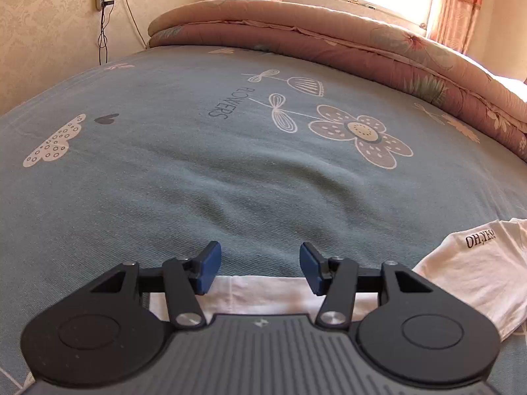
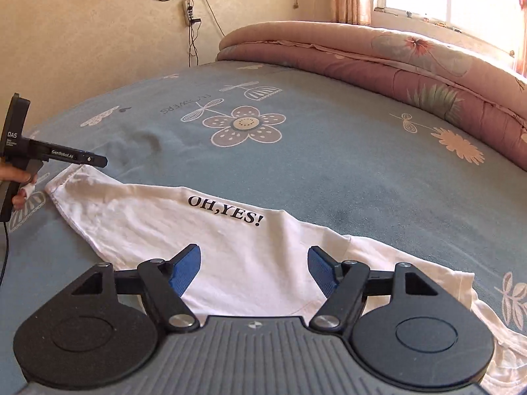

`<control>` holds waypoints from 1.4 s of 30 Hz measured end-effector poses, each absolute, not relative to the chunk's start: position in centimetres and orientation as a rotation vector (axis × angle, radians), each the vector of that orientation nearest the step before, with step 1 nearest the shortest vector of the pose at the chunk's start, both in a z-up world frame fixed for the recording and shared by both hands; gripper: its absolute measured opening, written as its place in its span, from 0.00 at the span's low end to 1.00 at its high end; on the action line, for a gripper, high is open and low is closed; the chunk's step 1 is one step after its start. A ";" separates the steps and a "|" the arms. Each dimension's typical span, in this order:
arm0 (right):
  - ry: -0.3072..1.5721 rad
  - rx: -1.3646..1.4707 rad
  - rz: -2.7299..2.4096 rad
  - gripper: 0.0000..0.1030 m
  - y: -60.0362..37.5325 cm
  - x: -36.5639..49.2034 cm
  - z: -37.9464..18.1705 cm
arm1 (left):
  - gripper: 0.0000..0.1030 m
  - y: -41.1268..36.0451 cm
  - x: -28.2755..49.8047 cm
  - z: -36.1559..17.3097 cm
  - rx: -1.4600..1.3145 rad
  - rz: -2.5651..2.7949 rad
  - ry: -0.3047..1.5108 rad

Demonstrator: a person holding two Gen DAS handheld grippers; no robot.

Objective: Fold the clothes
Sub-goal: 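Grasp the 'OH,YES!' sleeve cuff with the left gripper and pull outward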

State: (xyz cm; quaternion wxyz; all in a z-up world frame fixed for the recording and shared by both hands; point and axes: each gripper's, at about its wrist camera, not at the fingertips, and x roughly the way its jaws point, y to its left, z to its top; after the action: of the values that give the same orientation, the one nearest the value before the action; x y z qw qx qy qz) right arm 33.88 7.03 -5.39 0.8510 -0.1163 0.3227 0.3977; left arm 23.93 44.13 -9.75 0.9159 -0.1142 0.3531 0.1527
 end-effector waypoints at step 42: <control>0.669 -0.161 0.677 0.77 0.3 23.2 -4.0 | 0.29 42.6 19.6 -7.0 -0.180 0.466 0.616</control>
State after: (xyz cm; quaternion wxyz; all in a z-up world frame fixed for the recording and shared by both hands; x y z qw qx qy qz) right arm 23.18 0.34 -3.99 0.8858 -0.0775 0.3217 0.3254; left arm 19.60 42.65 -7.00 0.9225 -0.0876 0.2999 0.2268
